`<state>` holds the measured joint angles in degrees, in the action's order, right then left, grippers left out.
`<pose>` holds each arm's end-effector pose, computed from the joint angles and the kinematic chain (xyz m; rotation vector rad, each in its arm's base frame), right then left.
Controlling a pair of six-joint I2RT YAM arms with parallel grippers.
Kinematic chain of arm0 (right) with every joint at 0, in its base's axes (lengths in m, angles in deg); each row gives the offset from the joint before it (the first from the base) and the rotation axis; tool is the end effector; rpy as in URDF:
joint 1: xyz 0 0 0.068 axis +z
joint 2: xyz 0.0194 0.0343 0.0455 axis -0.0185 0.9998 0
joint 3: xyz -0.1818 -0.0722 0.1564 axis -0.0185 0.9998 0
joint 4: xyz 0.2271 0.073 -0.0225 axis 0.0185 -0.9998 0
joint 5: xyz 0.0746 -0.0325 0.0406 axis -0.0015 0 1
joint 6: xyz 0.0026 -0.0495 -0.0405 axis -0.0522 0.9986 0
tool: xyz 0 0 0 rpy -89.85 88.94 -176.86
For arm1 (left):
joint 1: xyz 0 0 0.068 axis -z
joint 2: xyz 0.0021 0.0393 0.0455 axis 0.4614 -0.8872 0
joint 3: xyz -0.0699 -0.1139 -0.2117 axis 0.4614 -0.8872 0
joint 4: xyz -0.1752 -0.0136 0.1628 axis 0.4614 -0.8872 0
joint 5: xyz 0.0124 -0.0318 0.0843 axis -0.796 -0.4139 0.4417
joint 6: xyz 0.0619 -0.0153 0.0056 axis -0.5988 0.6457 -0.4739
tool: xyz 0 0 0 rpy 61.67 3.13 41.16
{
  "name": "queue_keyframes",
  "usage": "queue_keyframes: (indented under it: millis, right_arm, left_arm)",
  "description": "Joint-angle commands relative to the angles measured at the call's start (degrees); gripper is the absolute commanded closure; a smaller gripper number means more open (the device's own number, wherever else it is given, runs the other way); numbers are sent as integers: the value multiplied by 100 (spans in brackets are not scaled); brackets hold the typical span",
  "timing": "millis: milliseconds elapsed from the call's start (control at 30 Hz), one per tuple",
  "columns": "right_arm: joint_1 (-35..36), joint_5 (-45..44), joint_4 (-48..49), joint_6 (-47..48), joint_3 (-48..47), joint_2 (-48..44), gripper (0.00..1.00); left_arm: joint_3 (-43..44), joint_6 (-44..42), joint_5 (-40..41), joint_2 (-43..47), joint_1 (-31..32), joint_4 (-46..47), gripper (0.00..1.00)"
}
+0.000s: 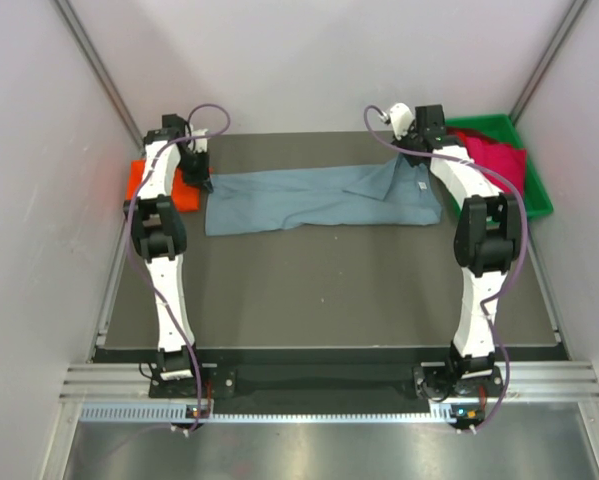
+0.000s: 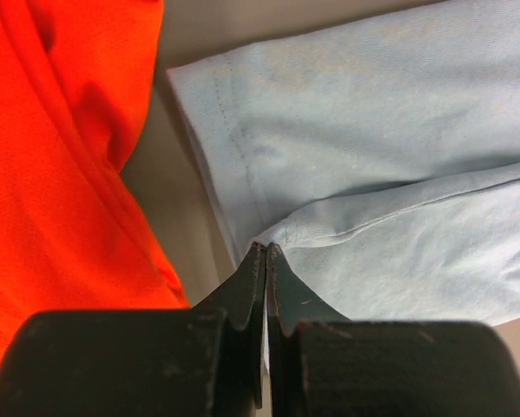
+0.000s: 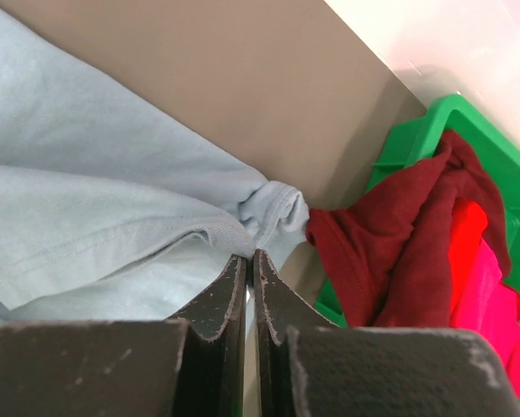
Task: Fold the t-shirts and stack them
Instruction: Fold the tshirt
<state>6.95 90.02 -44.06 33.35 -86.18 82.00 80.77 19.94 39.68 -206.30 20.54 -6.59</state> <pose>0.4690 0.0677 0.2317 -0.8409 2.1120 -0.2063 0.4861 0.0432 0.1770 0.0764 2.7063 -0.3751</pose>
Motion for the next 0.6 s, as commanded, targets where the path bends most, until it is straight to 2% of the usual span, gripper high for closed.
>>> queue_keyframes:
  millis: [0, 433, 567]
  right_arm:
    - [8, -178, 316, 65, -229, 46, 100]
    - [-36, -600, 378, 268, -18, -130, 100]
    - [-10, -644, 395, 311, -9, 72, 100]
  left_arm:
    - [107, -86, 121, 120, 8, 199, 100]
    - [318, -24, 244, -38, 0, 330, 100]
    - [371, 2, 420, -73, 0, 392, 100]
